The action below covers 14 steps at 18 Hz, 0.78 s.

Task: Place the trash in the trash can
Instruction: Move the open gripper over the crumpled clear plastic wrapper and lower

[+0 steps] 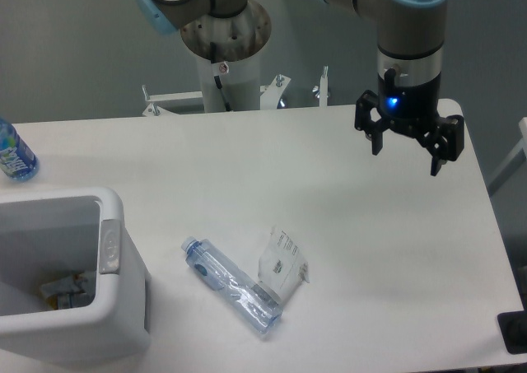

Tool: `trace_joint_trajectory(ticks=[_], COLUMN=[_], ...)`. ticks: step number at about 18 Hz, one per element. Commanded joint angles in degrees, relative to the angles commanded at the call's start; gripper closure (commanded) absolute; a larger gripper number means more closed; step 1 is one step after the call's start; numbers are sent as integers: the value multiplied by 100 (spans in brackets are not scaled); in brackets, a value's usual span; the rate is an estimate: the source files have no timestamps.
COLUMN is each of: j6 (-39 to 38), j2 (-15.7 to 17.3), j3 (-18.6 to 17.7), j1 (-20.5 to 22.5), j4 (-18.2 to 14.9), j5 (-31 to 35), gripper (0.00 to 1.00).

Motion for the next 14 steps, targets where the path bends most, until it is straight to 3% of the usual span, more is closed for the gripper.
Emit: trace_joint_trajectory(ticks=[9, 12, 14], j6=[-325, -544, -1052], j2=[-132, -193, -289], j3=[-61, -280, -377], j1=[-149, -184, -263], j4=[158, 193, 447], j5=[-9, 0, 0], gripper=[0, 0, 0])
